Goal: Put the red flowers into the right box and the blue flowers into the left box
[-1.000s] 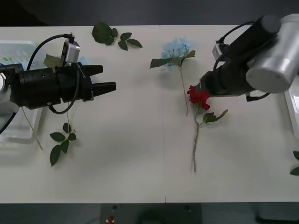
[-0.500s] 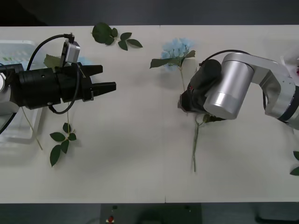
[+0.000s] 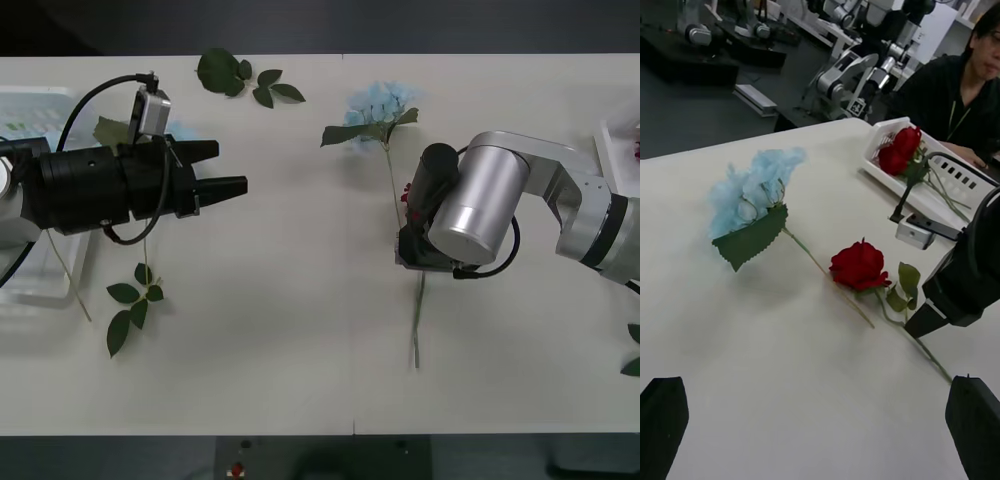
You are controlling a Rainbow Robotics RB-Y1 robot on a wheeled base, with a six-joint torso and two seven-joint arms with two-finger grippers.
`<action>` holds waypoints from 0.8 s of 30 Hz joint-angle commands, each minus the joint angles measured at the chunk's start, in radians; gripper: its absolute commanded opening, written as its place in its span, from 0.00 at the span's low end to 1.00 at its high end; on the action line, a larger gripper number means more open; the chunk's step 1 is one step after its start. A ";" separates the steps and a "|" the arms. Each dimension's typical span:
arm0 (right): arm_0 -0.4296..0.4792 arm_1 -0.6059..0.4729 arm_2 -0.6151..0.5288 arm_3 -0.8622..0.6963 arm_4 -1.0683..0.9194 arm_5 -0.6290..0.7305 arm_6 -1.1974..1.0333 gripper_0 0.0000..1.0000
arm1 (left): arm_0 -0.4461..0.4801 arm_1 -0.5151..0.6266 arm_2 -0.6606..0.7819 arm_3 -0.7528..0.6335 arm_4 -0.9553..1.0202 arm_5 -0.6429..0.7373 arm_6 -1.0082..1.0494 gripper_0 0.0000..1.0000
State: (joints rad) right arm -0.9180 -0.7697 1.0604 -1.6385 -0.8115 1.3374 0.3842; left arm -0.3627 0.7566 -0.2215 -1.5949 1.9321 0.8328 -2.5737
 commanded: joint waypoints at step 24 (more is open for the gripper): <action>0.025 0.067 0.006 0.193 0.023 -0.161 0.048 0.98 | -0.004 0.012 0.019 0.012 0.008 -0.003 -0.052 1.00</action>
State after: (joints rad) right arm -0.8814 -0.7220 1.0647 -1.4527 -0.7985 1.1805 0.3896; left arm -0.3627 0.7565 -0.2215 -1.5821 1.9321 0.8328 -2.5737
